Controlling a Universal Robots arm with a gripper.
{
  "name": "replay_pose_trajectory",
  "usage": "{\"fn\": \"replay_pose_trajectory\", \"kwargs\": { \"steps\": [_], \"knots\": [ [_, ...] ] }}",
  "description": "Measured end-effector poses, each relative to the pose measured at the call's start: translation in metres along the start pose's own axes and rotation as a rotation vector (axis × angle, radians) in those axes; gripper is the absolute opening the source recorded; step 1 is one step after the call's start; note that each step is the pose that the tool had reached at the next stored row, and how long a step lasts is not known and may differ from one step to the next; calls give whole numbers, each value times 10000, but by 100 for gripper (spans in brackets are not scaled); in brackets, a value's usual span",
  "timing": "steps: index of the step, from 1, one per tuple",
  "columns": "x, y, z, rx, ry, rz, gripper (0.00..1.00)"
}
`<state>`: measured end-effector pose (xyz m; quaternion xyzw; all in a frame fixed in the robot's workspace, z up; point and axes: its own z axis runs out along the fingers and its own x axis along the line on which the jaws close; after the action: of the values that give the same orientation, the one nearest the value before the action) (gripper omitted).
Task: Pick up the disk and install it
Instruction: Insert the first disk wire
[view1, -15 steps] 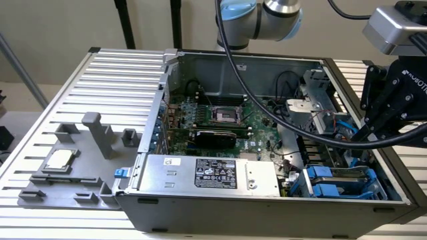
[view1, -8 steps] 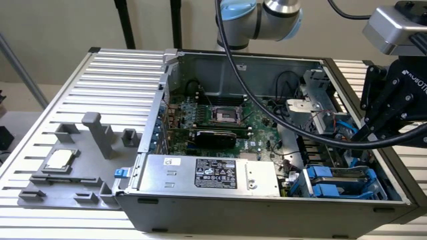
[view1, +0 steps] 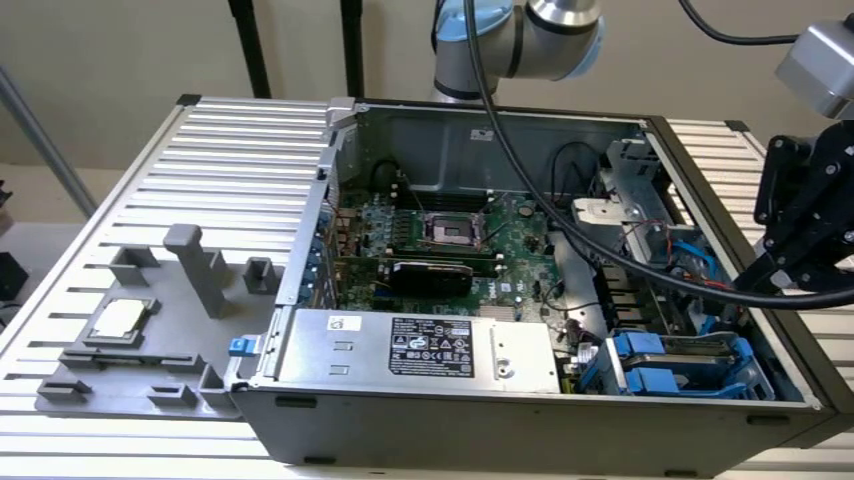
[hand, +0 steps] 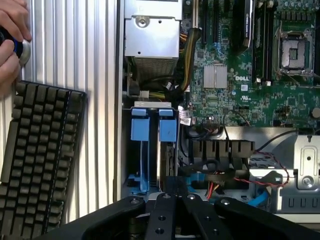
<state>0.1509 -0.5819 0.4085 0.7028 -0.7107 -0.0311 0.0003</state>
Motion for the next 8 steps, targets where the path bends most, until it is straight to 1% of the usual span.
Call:
{"fn": "replay_pose_trajectory", "kwargs": {
  "steps": [8],
  "knots": [
    [-43,-138,141,-5,13,-137,11]
  ]
}}
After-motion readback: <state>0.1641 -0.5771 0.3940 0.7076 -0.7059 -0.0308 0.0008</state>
